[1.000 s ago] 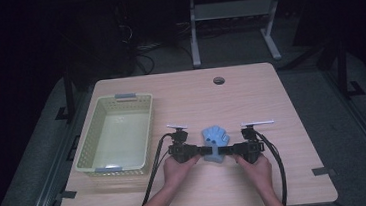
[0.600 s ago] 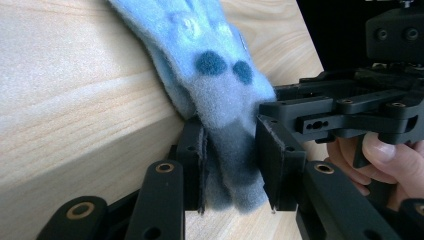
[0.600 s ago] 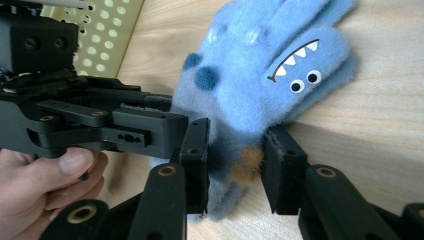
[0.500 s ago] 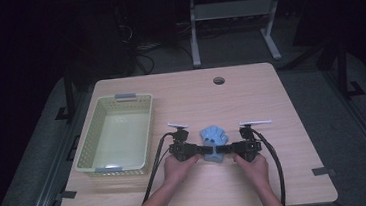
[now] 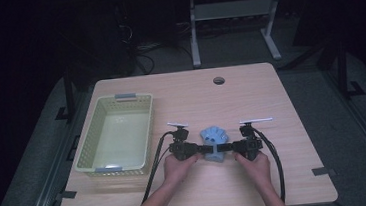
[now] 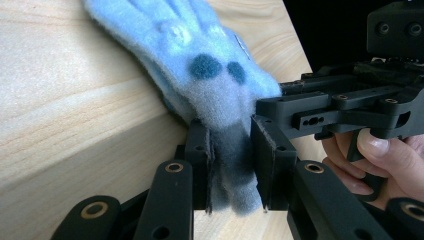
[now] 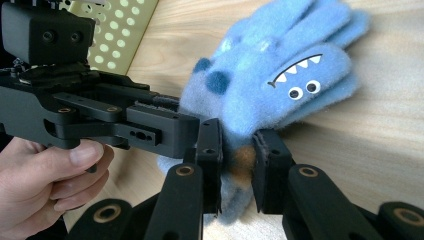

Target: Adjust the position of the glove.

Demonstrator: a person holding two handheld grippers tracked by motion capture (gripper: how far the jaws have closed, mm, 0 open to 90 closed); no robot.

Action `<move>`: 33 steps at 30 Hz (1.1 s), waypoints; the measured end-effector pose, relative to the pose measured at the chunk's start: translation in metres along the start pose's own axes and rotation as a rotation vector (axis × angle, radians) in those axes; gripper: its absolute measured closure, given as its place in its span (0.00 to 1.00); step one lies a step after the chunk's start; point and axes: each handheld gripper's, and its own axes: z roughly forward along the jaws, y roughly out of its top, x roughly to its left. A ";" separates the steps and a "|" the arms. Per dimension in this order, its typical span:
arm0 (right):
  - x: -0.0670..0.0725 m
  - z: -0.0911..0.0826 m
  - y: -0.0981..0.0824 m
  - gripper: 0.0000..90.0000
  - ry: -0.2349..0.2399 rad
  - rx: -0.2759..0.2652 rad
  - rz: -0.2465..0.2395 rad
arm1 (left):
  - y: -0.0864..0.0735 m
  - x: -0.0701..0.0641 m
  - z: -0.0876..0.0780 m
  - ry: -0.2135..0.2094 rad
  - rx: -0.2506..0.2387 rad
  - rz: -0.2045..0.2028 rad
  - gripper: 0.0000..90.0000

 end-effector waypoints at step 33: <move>0.040 -0.022 0.019 0.87 0.005 -0.044 -0.098 | 0.013 -0.027 -0.034 -0.037 -0.065 0.085 0.79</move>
